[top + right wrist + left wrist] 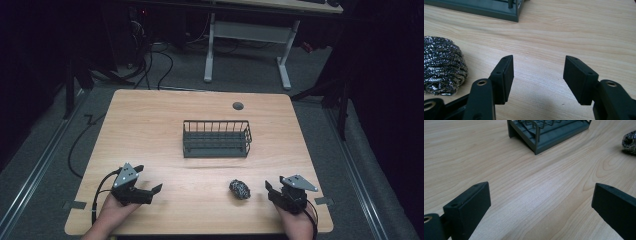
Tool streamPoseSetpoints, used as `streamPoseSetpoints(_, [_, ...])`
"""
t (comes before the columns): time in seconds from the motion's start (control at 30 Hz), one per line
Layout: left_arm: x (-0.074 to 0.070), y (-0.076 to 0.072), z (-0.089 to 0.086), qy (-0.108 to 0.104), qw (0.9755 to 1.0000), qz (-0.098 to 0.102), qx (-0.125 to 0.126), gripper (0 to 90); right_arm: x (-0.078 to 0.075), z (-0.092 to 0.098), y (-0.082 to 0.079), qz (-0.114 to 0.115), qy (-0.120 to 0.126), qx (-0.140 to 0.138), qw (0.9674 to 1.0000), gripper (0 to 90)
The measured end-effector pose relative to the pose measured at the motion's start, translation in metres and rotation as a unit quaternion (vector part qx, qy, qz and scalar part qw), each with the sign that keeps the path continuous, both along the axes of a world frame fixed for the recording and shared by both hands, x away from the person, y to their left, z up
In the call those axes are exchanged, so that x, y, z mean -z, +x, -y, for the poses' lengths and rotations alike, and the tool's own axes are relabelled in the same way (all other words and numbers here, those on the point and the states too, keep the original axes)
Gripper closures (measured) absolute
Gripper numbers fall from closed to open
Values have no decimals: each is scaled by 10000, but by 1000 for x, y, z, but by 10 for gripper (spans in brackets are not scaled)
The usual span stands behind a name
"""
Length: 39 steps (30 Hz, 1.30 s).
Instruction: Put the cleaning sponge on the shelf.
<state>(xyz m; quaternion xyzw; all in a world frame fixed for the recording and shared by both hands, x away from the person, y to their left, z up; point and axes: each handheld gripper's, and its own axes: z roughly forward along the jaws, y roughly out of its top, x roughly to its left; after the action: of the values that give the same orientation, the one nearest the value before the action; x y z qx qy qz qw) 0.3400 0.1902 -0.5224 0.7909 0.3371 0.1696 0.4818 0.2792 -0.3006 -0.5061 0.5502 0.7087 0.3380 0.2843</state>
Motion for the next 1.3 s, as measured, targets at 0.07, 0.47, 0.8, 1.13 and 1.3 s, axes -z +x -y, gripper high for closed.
streamPoseSetpoints(0.07, [0, 1, 0, -29, 10000, -6, -33, 29, 1, 0, -1, -46, -29, 22, 10000, 405])
streamPoseSetpoints(0.47, [2, 3, 3, 23, 10000, -66, 38, 29, 6, 1, 1, -254, 115, 96, 9996, 381])
streamPoseSetpoints(0.8, [2, 3, 3, 7, 10000, -74, 32, 31, 6, -2, 3, -359, 214, -8, 9991, 403])
streamPoseSetpoints(1.13, [2, 3, 2, -31, 10000, -56, 48, 40, 6, -7, 1, -185, 79, -14, 9998, 441])
streamPoseSetpoints(1.3, [1, 3, 1, -43, 10000, -33, 41, 43, 7, -11, 1, -281, 71, -85, 9995, 449])
